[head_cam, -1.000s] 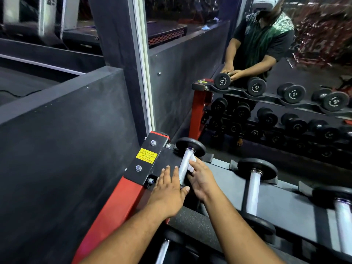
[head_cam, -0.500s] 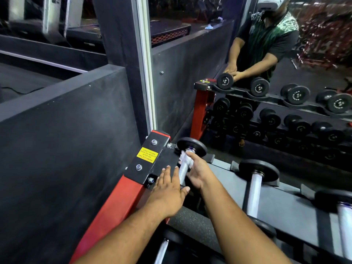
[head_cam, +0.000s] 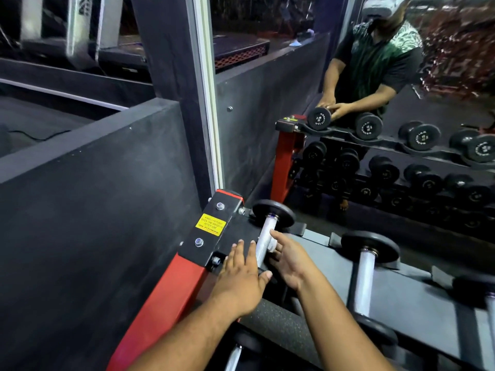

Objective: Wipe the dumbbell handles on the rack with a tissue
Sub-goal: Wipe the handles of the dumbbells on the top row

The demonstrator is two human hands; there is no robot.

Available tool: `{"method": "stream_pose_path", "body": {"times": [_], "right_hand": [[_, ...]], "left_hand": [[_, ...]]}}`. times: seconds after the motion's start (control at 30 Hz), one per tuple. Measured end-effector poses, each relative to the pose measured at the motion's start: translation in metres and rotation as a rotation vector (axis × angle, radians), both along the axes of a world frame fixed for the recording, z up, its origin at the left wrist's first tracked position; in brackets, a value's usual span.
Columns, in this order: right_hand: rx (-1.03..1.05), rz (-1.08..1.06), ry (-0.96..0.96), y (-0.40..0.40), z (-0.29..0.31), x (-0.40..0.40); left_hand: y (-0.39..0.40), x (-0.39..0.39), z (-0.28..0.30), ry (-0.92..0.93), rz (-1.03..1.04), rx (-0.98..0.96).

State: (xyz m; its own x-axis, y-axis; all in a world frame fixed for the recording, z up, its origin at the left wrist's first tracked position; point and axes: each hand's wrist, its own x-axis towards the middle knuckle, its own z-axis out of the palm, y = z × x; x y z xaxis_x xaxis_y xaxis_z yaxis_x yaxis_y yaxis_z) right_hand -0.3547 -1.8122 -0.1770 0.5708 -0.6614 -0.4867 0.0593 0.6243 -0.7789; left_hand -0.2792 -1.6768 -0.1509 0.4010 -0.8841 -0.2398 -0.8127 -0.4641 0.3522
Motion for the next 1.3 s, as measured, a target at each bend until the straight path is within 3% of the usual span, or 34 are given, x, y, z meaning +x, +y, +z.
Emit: {"method": "stream_pose_path", "body": {"times": [0.17,0.3,0.5,0.57,0.67,0.83,0.93,1.07,1.2,1.3], "right_hand": [[0.059,0.048,0.080,0.002,0.015,0.018],[-0.068,0.101,0.145,0.008,0.014,-0.003],[-0.020,0.037,0.102,0.009,0.013,0.014],[-0.227,-0.025,0.169,0.009,0.009,0.015],[-0.878,-0.013,0.451,0.016,0.002,-0.001],[-1.510,0.615,0.914,0.007,-0.001,-0.028],[-1.829,0.702,1.009,-0.007,0.006,-0.033],[-2.031,0.742,1.070,-0.015,0.018,-0.006],[-2.063,1.150,0.790,-0.015,0.016,-0.013],[-2.126,1.109,0.759,-0.026,0.014,-0.031]], "left_hand": [[0.001,0.000,0.000,-0.012,-0.001,-0.013],[0.002,0.000,-0.001,-0.006,0.004,-0.037],[0.002,-0.002,-0.002,-0.002,0.004,-0.056],[0.003,0.001,-0.003,0.000,-0.004,-0.062],[0.004,0.005,-0.008,-0.009,-0.027,-0.094],[0.006,0.006,-0.011,0.003,-0.028,-0.151],[0.008,0.002,-0.010,0.005,-0.015,-0.177],[0.010,0.001,-0.004,0.050,0.019,-0.198],[0.009,0.005,-0.008,0.073,0.008,-0.180],[0.008,0.003,-0.010,0.014,-0.019,-0.182]]}}
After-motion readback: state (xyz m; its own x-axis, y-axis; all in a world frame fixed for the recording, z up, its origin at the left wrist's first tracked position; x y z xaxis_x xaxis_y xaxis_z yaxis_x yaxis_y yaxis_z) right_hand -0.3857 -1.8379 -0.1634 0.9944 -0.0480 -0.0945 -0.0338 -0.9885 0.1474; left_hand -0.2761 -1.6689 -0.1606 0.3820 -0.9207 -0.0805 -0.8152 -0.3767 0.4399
